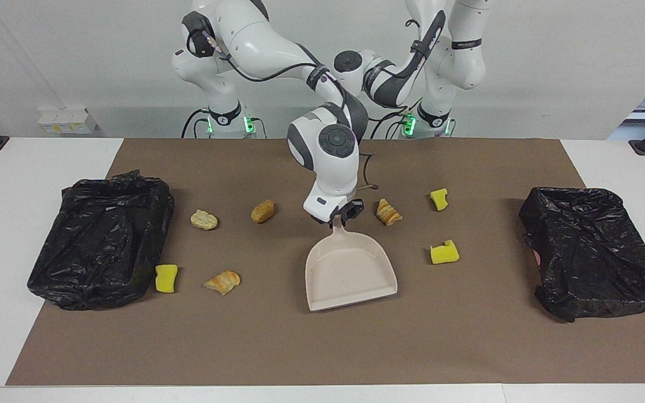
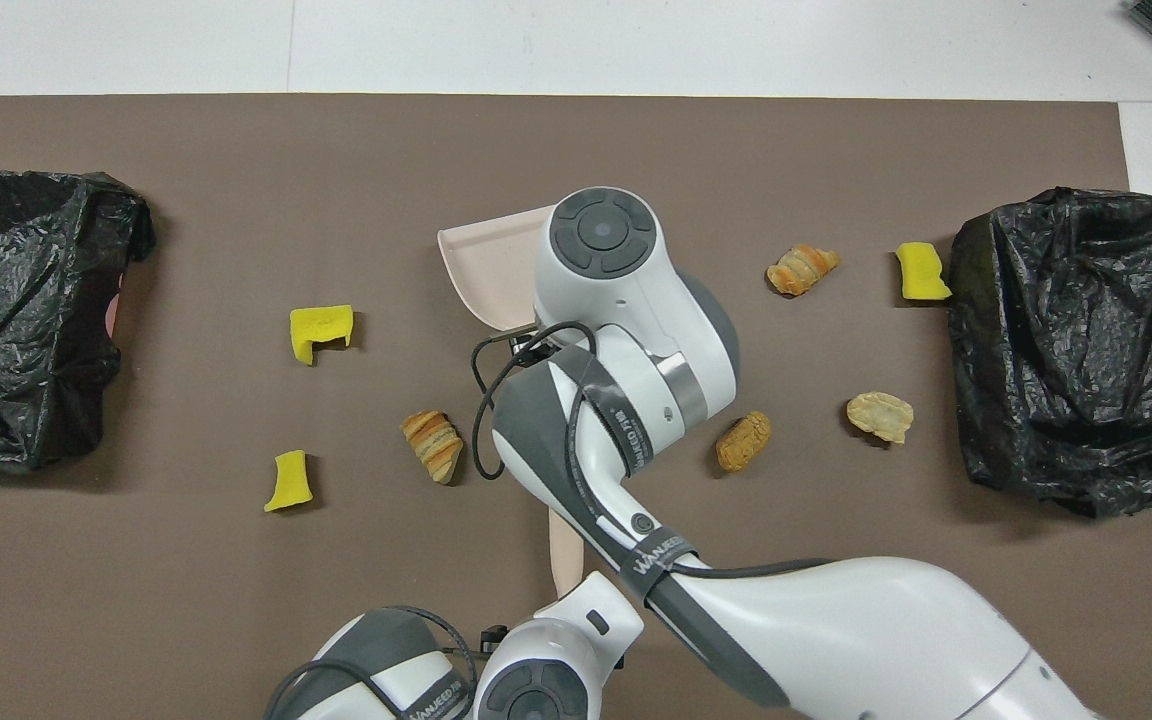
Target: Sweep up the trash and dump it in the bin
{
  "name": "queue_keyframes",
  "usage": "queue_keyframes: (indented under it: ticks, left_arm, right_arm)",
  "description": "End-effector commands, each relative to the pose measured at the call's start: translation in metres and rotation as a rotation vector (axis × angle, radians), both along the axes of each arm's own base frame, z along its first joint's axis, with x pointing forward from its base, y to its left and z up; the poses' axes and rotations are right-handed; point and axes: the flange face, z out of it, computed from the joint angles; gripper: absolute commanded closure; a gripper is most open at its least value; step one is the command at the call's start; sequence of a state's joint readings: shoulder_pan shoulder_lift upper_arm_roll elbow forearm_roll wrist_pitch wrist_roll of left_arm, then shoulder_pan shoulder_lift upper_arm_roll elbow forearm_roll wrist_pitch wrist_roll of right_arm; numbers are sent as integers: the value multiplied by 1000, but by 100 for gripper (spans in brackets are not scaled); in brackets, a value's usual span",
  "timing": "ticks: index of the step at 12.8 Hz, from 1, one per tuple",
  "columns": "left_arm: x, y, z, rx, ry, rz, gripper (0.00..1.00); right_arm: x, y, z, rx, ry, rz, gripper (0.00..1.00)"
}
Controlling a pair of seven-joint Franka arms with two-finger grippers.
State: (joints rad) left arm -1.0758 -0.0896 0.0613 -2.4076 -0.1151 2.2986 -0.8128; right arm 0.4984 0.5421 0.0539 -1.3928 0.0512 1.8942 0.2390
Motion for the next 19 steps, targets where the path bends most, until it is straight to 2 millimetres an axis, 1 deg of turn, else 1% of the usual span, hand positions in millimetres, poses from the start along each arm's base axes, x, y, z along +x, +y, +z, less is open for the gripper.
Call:
queue_keyframes:
  ticks: [1,2,3,5,6,7,8,10,11,12,13,14,15,16,17,18,19]
  left_arm:
    - [-9,4,-1,-17,15,7,55]
    - [-9,4,-1,-17,17,3,74]
    - [-10,3,-1,-14,19,0,100]
    - [-8,1,-1,-13,20,-4,100]
    - [-6,1,-1,-11,20,1,100]
    - [-3,4,0,-7,25,15,100]
    - [1,7,7,10,41,24,100]
    - [34,25,30,87,103,87,100]
    - [50,39,39,102,121,118,100]
    - [72,55,55,95,105,160,100]
    - [82,62,66,110,93,167,100]
    - [92,75,82,131,77,174,100]
    - [114,98,96,134,58,211,100]
    - [123,110,110,124,48,220,100]
    - [139,127,121,126,33,243,100]
    - [156,144,129,128,14,267,100]
    - [166,155,130,129,7,266,100]
  right_arm:
    - [9,-65,29,-4,25,183,100]
    - [13,-89,37,-9,43,277,100]
    - [16,-113,42,-4,71,377,100]
    - [19,-155,48,-23,119,557,100]
    - [17,-165,50,-66,144,658,100]
    - [12,-171,52,-107,177,729,100]
    - [7,-170,50,-147,197,779,100]
    - [-1,-175,46,-168,212,939,100]
    - [-3,-177,41,-164,222,1031,100]
    - [-5,-180,41,-155,227,1076,100]
    - [-4,-180,38,-148,213,1113,100]
    - [-7,-174,35,-150,193,1143,100]
    - [-14,-162,34,-155,172,1176,100]
    - [-19,-158,31,-157,151,1193,100]
    - [-26,-156,26,-158,146,1203,100]
    - [-30,-156,23,-160,129,1215,100]
    - [-34,-156,16,-158,124,1231,100]
